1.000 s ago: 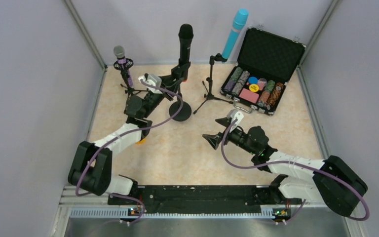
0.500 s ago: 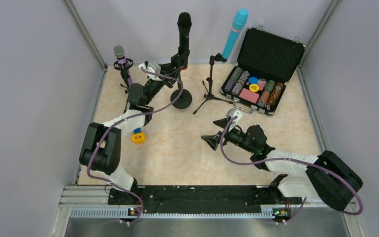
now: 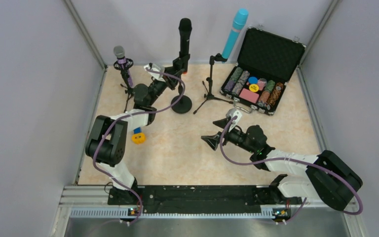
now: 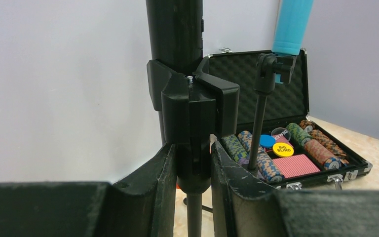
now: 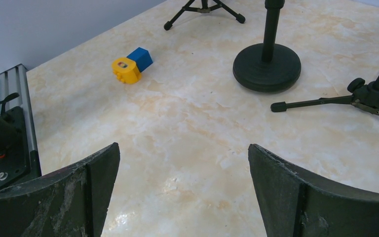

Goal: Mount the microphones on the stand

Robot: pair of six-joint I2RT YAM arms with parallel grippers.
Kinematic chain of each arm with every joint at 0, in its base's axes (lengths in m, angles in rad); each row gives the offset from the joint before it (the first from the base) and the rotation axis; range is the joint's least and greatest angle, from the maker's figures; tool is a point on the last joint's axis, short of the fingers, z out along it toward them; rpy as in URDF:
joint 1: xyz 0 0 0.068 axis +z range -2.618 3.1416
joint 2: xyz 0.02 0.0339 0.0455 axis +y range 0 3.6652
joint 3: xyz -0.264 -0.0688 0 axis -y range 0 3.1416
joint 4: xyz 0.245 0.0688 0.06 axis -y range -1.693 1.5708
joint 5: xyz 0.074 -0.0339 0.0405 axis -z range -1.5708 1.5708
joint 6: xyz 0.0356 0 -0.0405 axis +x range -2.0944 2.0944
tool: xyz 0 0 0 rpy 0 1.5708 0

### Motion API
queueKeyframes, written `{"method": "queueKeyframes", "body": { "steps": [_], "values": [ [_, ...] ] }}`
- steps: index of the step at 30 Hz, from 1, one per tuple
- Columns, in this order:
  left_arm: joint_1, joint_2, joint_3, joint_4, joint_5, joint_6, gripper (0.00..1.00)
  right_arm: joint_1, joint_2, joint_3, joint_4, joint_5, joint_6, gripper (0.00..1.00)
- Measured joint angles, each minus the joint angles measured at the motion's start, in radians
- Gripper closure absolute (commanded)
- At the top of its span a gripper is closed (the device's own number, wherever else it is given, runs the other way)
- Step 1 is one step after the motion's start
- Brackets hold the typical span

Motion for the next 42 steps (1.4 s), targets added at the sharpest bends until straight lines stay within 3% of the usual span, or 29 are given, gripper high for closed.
{"method": "queueKeyframes", "body": {
  "steps": [15, 18, 25, 28, 32, 42],
  "values": [
    [0.001, 0.021, -0.073, 0.113, -0.026, 0.021, 0.99, 0.0, 0.013, 0.0, -0.002, -0.025, -0.008, 0.02],
    [0.002, 0.029, -0.079, 0.139, -0.029, 0.013, 0.87, 0.0, 0.013, 0.0, -0.002, -0.026, -0.008, 0.01],
    [0.003, 0.029, -0.107, 0.19, -0.044, 0.018, 0.24, 0.0, 0.026, 0.003, -0.003, -0.031, -0.018, 0.02],
    [0.003, 0.029, -0.117, 0.217, -0.051, 0.028, 0.12, 0.0, 0.032, 0.003, -0.006, -0.032, -0.019, 0.02],
    [0.003, 0.024, -0.134, 0.237, -0.06, 0.027, 0.01, 0.0, 0.032, 0.01, -0.015, -0.04, -0.023, 0.01],
    [0.003, -0.023, -0.179, 0.256, -0.077, 0.019, 0.01, 0.0, 0.033, 0.056, -0.045, -0.073, -0.023, 0.01]
  ]
}}
